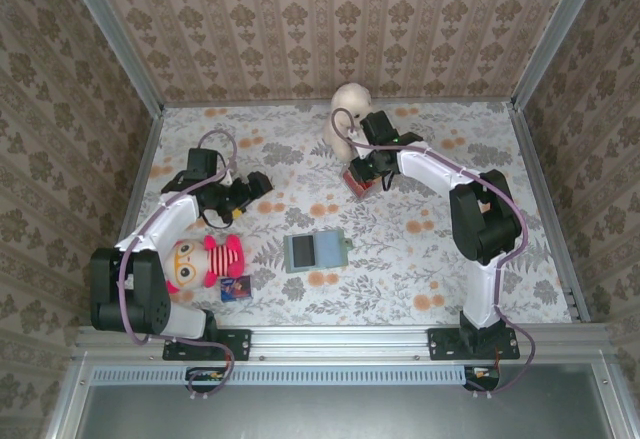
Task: Take the credit cards out of the card holder
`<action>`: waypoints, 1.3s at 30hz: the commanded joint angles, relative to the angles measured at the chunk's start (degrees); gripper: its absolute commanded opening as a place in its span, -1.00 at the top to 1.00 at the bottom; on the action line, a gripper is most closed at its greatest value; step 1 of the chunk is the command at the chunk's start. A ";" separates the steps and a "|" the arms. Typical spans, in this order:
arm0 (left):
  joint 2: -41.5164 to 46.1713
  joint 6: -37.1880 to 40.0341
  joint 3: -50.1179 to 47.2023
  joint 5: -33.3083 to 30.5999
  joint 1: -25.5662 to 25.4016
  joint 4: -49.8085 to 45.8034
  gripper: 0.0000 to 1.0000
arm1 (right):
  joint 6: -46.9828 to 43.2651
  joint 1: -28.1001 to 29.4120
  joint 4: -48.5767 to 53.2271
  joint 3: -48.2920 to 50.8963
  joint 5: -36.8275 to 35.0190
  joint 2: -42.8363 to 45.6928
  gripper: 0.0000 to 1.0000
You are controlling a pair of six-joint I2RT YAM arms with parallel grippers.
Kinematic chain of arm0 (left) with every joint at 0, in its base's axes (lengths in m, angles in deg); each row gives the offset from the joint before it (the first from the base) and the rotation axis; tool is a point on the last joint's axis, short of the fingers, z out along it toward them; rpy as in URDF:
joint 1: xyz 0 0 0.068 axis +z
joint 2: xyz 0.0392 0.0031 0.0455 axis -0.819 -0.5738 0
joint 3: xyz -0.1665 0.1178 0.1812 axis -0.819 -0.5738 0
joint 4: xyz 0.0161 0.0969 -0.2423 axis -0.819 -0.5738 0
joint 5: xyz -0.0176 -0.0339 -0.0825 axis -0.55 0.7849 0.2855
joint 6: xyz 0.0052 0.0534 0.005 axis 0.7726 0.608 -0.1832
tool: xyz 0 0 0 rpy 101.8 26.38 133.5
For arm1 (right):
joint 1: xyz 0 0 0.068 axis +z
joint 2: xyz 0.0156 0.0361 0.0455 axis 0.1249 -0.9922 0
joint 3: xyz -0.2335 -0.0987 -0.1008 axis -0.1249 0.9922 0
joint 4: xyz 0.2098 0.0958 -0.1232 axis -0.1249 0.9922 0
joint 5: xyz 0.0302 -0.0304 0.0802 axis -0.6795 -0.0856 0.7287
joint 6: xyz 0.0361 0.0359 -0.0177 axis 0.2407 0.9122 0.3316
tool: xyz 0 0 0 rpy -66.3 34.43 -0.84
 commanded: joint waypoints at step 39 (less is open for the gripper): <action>-2.95 -13.14 -7.25 -11.82 -26.66 -0.94 0.49 | 57.95 21.73 -15.03 27.34 13.41 13.76 0.48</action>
